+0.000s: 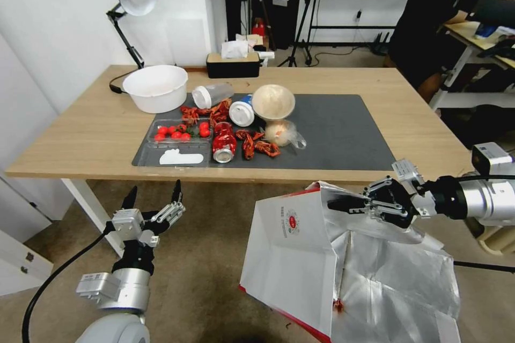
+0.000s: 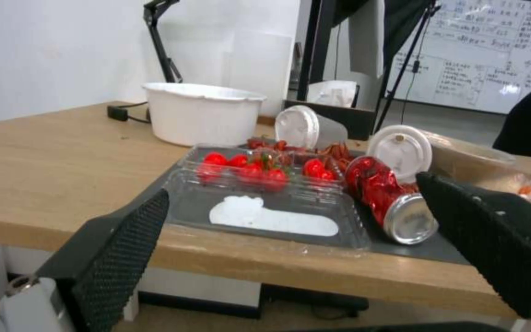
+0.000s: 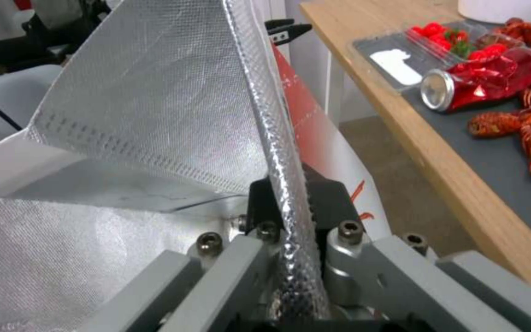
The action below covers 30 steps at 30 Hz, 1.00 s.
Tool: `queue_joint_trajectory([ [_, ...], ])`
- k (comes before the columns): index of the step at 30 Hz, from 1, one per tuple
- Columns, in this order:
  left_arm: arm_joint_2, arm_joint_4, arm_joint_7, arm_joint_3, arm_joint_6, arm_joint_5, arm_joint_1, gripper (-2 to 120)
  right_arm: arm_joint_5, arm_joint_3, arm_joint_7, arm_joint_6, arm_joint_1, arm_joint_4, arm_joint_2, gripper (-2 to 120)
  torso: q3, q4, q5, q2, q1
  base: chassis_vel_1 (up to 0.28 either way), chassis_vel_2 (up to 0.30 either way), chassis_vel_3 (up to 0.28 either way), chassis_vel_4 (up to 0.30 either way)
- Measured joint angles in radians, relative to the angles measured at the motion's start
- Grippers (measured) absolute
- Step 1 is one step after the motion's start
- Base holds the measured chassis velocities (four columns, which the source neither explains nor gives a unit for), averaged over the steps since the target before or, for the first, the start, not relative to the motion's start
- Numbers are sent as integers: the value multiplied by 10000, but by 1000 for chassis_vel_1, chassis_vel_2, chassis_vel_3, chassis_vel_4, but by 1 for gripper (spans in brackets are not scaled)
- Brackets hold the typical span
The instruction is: Pick up the food delivery bag from the floor and place it on the table.
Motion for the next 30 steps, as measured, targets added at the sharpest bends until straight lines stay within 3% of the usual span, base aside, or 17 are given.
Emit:
queue_joint_trajectory([
  [17,-11,26,-3,-1,-56,4,-14,100,12,7,-7,9,18,-19,-9,0,466,0,0,838,372,0,0,0,0],
  [30,10,29,-8,3,-74,64,-3,100,43,43,-2,8,27,-22,-5,0,579,0,-1,1028,452,0,0,0,0],
])
